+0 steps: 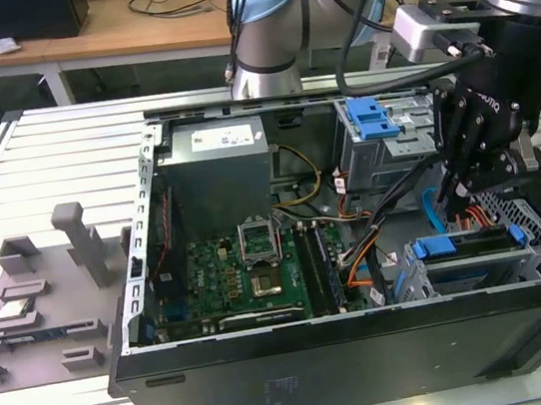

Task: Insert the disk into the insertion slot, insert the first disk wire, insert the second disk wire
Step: 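Insert the second disk wire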

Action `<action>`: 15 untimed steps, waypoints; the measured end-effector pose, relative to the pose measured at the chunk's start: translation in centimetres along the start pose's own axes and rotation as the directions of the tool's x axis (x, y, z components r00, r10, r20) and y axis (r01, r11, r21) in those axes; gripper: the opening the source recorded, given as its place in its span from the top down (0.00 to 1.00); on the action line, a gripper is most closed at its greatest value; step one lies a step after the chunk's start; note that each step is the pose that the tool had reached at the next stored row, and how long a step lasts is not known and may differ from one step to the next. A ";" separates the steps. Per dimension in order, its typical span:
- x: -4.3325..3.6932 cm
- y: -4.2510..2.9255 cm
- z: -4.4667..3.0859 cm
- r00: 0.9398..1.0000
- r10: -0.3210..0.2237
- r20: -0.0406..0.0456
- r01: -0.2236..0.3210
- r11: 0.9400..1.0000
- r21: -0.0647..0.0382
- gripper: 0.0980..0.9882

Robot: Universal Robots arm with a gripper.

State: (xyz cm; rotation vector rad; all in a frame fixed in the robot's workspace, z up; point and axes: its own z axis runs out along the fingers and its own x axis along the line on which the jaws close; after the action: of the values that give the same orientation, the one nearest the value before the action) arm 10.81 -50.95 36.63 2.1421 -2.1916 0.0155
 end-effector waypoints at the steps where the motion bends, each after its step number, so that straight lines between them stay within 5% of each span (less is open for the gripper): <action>1: 0.00 0.00 0.00 1.000 0.000 0.000 0.000 1.000 0.000 0.93; 4: 1.16 -0.06 0.28 1.000 0.000 0.000 0.000 1.000 0.000 0.93; 15: 1.10 -2.04 2.01 1.000 0.000 0.000 0.000 1.000 -0.001 0.93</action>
State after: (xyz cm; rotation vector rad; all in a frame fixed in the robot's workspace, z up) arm 12.73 -52.23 34.59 2.1416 -2.1909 0.0149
